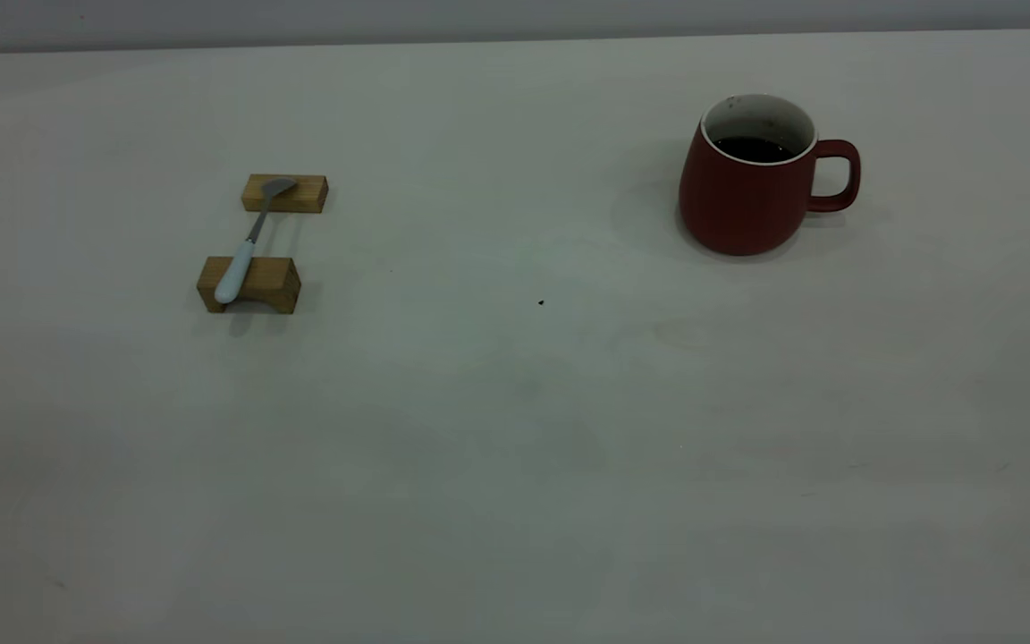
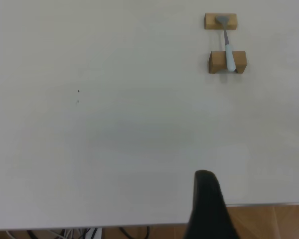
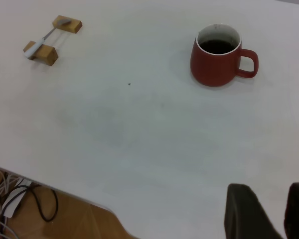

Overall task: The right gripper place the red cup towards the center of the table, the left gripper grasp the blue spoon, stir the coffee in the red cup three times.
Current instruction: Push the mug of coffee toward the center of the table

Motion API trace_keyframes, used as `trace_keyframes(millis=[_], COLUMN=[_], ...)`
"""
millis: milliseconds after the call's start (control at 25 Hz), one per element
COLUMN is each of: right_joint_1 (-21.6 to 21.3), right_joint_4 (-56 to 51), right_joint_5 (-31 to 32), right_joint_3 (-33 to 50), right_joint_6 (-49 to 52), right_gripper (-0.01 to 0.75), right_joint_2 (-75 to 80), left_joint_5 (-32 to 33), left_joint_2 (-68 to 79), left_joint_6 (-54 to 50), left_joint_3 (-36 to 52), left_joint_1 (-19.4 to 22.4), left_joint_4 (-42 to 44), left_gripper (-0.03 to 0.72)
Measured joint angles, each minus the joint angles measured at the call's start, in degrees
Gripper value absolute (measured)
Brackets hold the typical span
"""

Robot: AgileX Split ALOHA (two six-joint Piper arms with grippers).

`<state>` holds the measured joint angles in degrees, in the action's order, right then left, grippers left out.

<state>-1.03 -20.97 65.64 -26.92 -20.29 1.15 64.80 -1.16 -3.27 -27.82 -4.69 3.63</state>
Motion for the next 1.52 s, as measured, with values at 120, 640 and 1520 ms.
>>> trace_keyframes(millis=[120,640,1520], right_joint_1=[0.0,0.0,0.0], right_joint_4=[0.0,-0.1,-5.2], right_joint_5=[0.0,0.0,-19.4], right_joint_3=[0.0,0.0,-0.1], right_joint_6=[0.0,0.0,-0.6], right_gripper=[0.240,0.240,0.527], right_joint_2=[0.0,0.0,21.7], left_joint_5=[0.0,0.0,0.0], left_joint_2=[0.0,0.0,0.0], left_joint_6=[0.0,0.0,0.0], left_joint_3=[0.0,0.0,0.0], left_joint_1=[0.0,0.0,0.0], left_joint_4=[0.0,0.0,0.0], left_gripper=[0.572,0.572,0.572])
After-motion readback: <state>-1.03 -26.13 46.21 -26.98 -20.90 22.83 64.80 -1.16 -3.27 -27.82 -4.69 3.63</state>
